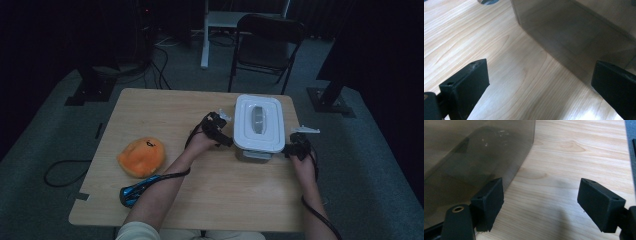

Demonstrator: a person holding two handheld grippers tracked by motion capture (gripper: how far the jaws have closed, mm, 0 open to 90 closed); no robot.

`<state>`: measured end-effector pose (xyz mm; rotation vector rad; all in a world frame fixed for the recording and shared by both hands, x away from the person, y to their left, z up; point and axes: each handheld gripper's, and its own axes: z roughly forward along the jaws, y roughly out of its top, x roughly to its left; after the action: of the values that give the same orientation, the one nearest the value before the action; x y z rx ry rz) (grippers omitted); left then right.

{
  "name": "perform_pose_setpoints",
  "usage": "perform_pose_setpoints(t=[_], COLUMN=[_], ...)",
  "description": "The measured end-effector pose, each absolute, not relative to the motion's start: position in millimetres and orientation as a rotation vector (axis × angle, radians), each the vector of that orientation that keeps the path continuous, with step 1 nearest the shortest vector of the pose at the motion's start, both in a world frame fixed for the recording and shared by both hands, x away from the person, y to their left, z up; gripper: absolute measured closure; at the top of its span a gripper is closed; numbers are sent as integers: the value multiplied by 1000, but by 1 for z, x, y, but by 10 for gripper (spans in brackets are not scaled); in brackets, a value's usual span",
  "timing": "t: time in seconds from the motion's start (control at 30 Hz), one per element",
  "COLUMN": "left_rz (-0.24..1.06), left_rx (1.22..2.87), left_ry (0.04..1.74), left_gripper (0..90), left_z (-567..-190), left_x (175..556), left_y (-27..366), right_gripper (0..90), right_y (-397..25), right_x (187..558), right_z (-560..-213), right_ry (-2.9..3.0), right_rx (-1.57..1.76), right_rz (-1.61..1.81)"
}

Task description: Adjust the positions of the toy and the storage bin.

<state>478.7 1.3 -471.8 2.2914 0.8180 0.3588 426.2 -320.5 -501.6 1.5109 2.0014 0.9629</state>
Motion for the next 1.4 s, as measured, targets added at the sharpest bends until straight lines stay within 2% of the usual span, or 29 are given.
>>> perform_pose_setpoints(t=[0.53,0.93,1.4], left_rz=[341,373,428], left_rx=[2264,2245,2243], left_ry=[888,934,957], left_gripper=[19,20,19], left_z=[-472,-471,-467], left_x=[471,463,456], left_y=[46,76,93], right_gripper=[207,211,208], right_y=[-282,-252,-232], right_x=[436,440,441], right_z=[-502,-503,-503], right_ry=[2074,2114,2150], right_rx=[1455,1412,1389], right_rz=[991,1004,1008])
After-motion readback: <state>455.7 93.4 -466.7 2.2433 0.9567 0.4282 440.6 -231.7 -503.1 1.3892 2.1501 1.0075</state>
